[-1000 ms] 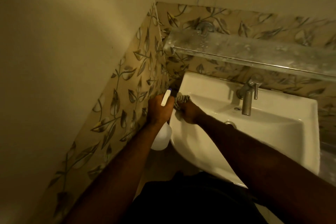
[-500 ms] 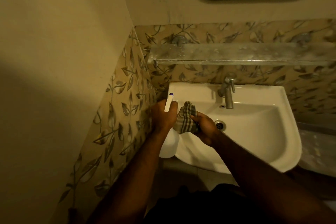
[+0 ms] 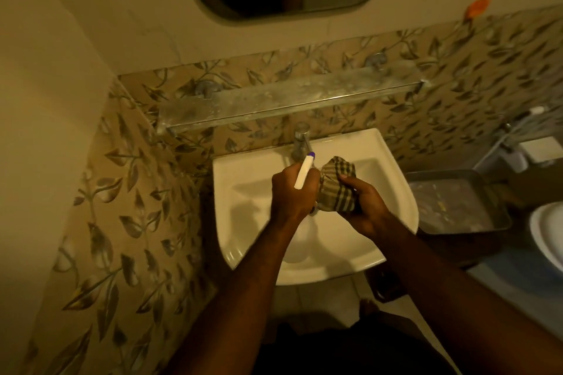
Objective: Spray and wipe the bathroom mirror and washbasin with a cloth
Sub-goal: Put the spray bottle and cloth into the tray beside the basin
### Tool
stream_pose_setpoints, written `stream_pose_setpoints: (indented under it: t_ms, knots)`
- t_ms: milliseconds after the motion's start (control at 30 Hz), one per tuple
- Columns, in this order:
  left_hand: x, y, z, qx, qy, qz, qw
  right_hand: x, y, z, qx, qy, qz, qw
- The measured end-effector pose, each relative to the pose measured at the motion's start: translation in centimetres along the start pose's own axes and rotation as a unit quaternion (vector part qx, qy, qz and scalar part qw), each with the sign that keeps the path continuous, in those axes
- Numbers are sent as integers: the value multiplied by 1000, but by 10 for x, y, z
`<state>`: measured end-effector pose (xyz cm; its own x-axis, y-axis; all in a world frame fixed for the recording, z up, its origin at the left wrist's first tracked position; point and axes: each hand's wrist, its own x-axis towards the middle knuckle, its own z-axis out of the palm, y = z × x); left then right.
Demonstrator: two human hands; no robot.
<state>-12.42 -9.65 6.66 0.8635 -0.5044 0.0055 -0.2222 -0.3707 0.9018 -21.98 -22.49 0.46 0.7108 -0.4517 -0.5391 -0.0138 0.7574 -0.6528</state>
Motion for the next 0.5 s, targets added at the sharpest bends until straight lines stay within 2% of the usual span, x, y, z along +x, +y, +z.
stream_pose_setpoints:
  t_ms: [267,400,500]
  knots:
    - [17,46,93,-21,-31,74,997,-2,-91,-90,48,70,-32,996]
    - [24,76,151,-18,-15,123,992,10,-137,-163,68,100,-16,993]
    - [29,91,203,2,-11,125,992,18,-160,-225,70,125,-11,990]
